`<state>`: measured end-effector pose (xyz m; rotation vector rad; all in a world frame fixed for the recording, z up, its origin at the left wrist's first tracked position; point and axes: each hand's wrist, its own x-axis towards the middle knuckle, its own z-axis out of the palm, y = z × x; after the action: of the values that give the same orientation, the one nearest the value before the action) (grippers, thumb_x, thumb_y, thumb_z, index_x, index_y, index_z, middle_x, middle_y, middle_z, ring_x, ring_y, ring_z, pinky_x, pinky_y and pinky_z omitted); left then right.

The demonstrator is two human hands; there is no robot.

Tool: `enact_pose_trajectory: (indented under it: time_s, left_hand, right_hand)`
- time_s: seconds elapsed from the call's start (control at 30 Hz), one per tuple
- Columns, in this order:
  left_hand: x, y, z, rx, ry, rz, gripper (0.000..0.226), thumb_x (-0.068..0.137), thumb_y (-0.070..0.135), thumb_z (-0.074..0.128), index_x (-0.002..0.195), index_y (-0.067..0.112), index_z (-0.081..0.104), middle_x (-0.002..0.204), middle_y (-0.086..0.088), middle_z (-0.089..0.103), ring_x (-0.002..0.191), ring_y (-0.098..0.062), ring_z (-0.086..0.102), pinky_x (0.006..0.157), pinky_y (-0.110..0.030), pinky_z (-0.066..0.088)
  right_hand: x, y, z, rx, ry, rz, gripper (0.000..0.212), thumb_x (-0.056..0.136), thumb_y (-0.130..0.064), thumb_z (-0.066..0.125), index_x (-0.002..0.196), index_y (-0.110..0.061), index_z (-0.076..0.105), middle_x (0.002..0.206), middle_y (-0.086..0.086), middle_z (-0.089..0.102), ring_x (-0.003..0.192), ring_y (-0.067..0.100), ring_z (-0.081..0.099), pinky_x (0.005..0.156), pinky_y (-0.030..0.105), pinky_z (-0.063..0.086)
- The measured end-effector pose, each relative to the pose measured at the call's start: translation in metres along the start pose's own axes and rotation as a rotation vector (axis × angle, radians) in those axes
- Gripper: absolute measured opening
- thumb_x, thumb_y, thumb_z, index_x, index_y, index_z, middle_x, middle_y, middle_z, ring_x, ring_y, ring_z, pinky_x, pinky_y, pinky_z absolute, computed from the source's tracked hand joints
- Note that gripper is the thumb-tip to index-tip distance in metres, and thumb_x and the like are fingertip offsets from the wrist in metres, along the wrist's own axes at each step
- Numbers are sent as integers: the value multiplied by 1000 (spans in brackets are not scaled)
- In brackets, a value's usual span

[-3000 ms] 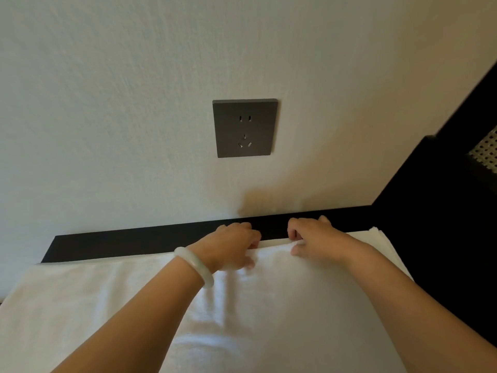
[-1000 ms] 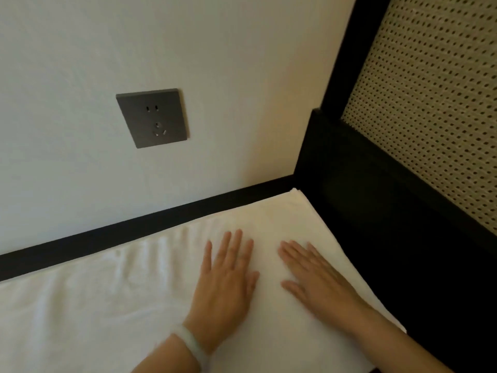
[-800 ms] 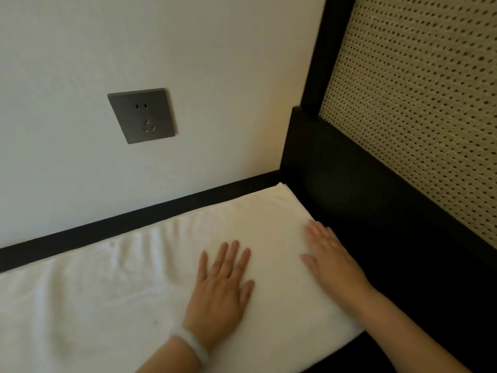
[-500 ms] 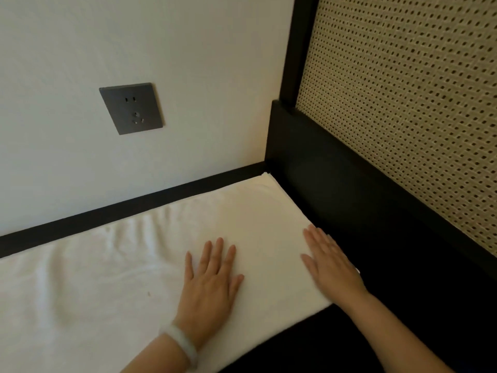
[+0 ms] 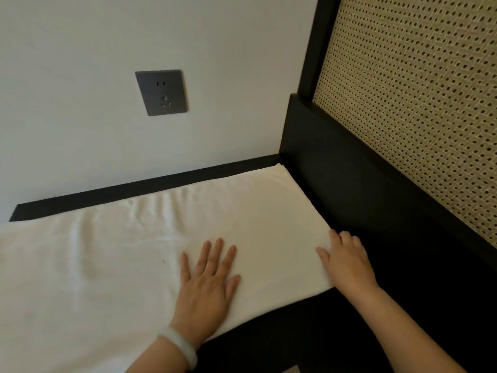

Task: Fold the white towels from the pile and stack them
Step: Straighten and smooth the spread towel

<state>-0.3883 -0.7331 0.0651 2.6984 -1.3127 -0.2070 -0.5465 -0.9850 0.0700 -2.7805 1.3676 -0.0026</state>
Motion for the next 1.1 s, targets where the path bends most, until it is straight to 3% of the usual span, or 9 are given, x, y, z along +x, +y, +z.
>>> enact_pose_trajectory:
  time_s: [0.13, 0.33, 0.57, 0.67, 0.73, 0.83, 0.93, 1.03, 1.1]
  left_hand:
    - [-2, -40, -1, 0, 10, -177, 74, 77, 66, -17, 148, 43, -19, 158, 12, -22, 147, -17, -21, 115, -61, -9]
    - [-13, -78, -4, 55, -10, -236, 74, 77, 67, -25, 146, 42, -28, 157, 11, -30, 144, -16, -30, 114, -58, -16]
    - [-14, -80, -2, 3, 31, -233, 61, 91, 63, -11, 146, 42, -29, 154, 13, -35, 143, -15, -33, 114, -50, -23]
    - [-15, -85, -9, -180, 74, -183, 55, 104, 48, 18, 155, 37, 1, 161, 14, -12, 149, -11, -17, 119, -37, -16]
    - [-22, -89, -20, -640, 209, -252, 41, 106, 28, 38, 147, 34, 37, 157, 14, 27, 147, -4, 19, 120, -24, 8]
    - [-41, -103, -32, -1162, 426, -505, 31, 103, 22, 47, 120, 46, 57, 118, 24, 63, 104, 11, 59, 93, -18, 44]
    - [-53, -117, -33, -1202, 449, -644, 25, 100, 17, 49, 122, 26, 58, 107, 6, 66, 83, -9, 68, 71, -21, 53]
    - [-56, -119, -34, -1147, 308, -658, 20, 96, 15, 55, 116, 16, 53, 85, -3, 69, 72, -17, 68, 70, -33, 57]
    - [-56, -112, -35, -1054, 197, -621, 14, 95, 21, 58, 108, 19, 52, 76, -1, 68, 67, -13, 66, 68, -27, 56]
  right_hand:
    - [20, -7, -19, 163, -211, 118, 50, 96, -51, 51, 124, -11, 45, 122, 7, 46, 100, 23, 53, 72, 35, 45]
    - [49, -1, -47, 940, -428, 377, 44, 89, -43, 69, 110, -4, 61, 97, 6, 69, 87, 23, 66, 62, 31, 48]
    - [28, -82, -99, 1054, -381, 64, 9, 89, -24, 71, 97, -26, 71, 90, -5, 76, 81, 14, 72, 64, 30, 53]
    - [-4, -152, -110, 1006, -350, -178, 23, 89, -20, 70, 112, -23, 70, 98, -7, 74, 89, 13, 70, 78, 33, 56]
    - [-31, -192, -105, 894, -378, -339, 39, 90, -23, 69, 128, -25, 62, 108, -12, 68, 98, 8, 64, 86, 26, 50]
    - [-65, -231, -78, 755, -599, -433, 59, 92, -39, 63, 146, -36, 41, 122, -14, 62, 104, 4, 61, 88, 20, 45]
    - [-73, -249, -56, 638, -703, -411, 54, 93, -52, 56, 143, -35, 44, 102, -11, 63, 85, 6, 67, 80, 23, 54]
    - [-54, -267, -47, 590, -521, -364, 42, 97, -43, 55, 134, -25, 53, 110, -2, 65, 95, 16, 66, 89, 36, 55]
    - [-40, -288, -46, 521, -400, -385, 39, 99, -39, 52, 134, -22, 50, 119, 2, 62, 101, 17, 63, 87, 34, 54]
